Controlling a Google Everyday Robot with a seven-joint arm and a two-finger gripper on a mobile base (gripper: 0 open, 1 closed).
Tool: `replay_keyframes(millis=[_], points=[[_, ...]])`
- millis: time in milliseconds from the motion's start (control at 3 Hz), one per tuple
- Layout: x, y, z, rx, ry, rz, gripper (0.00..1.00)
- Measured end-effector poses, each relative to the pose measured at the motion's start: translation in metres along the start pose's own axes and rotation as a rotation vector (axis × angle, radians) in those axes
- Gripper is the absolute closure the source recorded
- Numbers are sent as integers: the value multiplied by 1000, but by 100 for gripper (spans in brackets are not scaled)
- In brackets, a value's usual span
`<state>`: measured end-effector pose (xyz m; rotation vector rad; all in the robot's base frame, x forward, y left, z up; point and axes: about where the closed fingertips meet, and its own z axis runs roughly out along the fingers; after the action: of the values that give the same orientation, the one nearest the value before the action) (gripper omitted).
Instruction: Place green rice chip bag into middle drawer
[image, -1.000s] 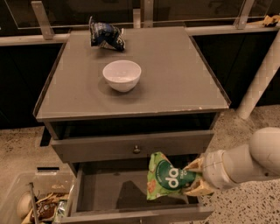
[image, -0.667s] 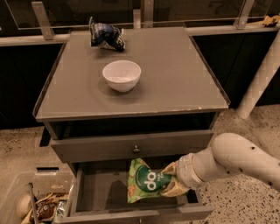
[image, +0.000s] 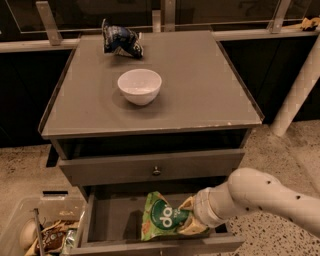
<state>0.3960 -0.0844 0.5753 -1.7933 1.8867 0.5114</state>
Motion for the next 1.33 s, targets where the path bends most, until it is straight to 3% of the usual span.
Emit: replay_keyframes(millis=[333, 667, 1000, 1333], points=[[29, 21, 45, 15, 88, 36, 100], [31, 24, 58, 50, 90, 71, 100], [31, 22, 57, 53, 88, 74, 100], [23, -2, 48, 119, 84, 57, 100]])
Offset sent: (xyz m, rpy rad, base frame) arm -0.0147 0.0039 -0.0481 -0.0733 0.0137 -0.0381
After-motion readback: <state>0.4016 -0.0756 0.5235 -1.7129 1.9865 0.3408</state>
